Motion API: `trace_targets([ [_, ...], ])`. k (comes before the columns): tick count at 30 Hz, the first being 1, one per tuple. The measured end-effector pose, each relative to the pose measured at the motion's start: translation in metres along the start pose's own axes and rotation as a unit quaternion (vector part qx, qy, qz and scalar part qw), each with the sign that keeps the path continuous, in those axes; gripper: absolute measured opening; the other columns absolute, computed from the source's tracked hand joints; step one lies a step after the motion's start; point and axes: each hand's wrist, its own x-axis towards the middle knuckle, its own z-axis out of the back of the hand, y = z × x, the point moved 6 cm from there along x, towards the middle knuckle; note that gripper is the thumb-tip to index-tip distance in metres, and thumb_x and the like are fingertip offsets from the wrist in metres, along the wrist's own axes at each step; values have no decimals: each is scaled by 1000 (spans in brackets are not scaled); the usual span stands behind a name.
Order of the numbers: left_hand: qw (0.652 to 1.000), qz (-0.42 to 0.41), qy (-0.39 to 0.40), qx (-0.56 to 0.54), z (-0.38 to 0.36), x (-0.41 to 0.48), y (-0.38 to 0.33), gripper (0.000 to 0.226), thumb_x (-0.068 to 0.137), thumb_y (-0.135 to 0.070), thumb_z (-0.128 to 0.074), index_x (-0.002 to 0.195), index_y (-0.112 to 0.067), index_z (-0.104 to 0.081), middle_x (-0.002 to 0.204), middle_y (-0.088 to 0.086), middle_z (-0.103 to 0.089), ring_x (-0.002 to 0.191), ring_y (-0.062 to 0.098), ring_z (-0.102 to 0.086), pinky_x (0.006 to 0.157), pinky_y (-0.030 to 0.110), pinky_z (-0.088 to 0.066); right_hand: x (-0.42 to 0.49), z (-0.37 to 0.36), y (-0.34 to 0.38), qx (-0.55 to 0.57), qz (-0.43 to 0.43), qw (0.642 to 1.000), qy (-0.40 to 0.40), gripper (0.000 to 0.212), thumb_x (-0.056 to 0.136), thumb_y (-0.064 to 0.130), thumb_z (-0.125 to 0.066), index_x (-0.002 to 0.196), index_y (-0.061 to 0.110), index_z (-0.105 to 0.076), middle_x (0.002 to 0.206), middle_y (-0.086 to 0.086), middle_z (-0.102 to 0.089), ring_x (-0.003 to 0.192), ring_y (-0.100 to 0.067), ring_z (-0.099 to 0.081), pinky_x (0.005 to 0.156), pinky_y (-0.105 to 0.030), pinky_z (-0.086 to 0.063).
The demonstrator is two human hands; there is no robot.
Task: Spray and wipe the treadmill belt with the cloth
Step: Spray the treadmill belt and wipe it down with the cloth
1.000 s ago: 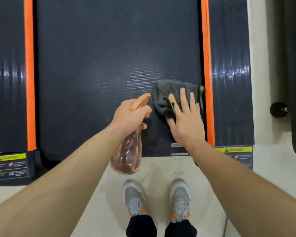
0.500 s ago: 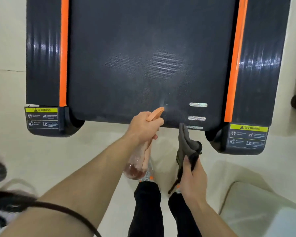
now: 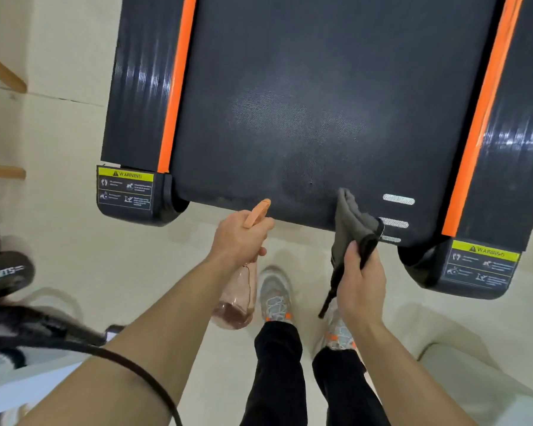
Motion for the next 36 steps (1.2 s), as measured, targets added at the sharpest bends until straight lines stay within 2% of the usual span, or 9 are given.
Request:
trace_targets([
  [3, 1000, -11, -1, 15, 17, 0, 10, 32, 95, -30, -63, 96, 1, -68, 82, 9, -67, 55, 15, -69, 76, 45, -63, 4, -16, 17, -6, 45, 999, -1, 20, 107, 29, -43, 119, 29, -60, 99, 18, -65, 92, -1, -59, 83, -28, -43],
  [7, 1000, -9, -14, 2, 38, 4, 23, 28, 96, -29, -64, 98, -2, -70, 86, 15, -70, 48, 10, -67, 67, 38, -60, 17, -32, 48, -15, 123, 992, -37, 22, 105, 29, -45, 122, 28, -57, 109, 20, -61, 105, -3, -56, 87, -9, -38],
  [13, 996, -13, -12, -84, 65, 16, 40, 12, 95, -25, -70, 99, -13, -73, 92, 9, -71, 62, 17, -68, 59, 29, -53, 66, -125, 90, -226, 270, 935, 45, 58, 99, 48, -37, 145, 14, -49, 162, -6, -35, 150, -32, -27, 121, -55, -22],
  [19, 978, -71, -60, -187, 101, 32, 51, 30, 96, -14, -66, 94, -44, -71, 101, -5, -71, 61, 3, -64, 63, 32, -57, 63, -248, 87, -530, 546, 620, 192, 68, 96, 54, -47, 158, 38, -26, 170, -3, -10, 155, -38, -4, 119, -67, -11],
  [23, 986, -57, -45, -149, 102, 34, 51, 19, 87, -24, -69, 104, -19, -78, 108, 4, -73, 59, 3, -66, 71, 46, -64, 89, -167, 46, -586, 590, 520, 196, 83, 89, 47, -61, 160, 38, -19, 170, -5, -7, 155, -41, -4, 120, -66, -11],
  [25, 989, -53, -41, -133, 98, 32, 49, 36, 80, -29, -68, 108, -7, -76, 106, 15, -70, 66, 12, -64, 62, 38, -62, 103, -100, 27, -603, 576, 520, 185, 93, 84, 39, -71, 159, 38, -17, 170, -6, -10, 154, -43, -7, 118, -67, -15],
  [29, 986, -62, -36, -148, 82, 31, 51, 18, 88, -19, -69, 99, -6, -70, 95, 8, -66, 72, 13, -63, 57, 32, -59, 103, -53, 20, -608, 512, 577, 187, 90, 87, 32, -74, 159, 36, -19, 168, -10, -17, 151, -48, -15, 111, -72, -25],
  [33, 974, -41, -44, -219, 79, 23, 69, 33, 94, -15, -63, 105, -46, -69, 100, 4, -68, 58, 17, -60, 59, 33, -50, 85, -133, 41, -586, 507, 604, 188, 75, 95, 39, -59, 159, 36, -20, 170, -6, -6, 154, -44, -3, 115, -71, -15],
  [36, 971, -22, -61, -228, 80, 17, 85, 27, 97, -20, -66, 96, -46, -68, 91, 6, -66, 55, 20, -60, 65, 39, -48, 63, -222, 65, -567, 552, 570, 222, 71, 100, 43, -51, 160, 39, -13, 171, -3, 4, 155, -39, 5, 119, -66, -3],
])
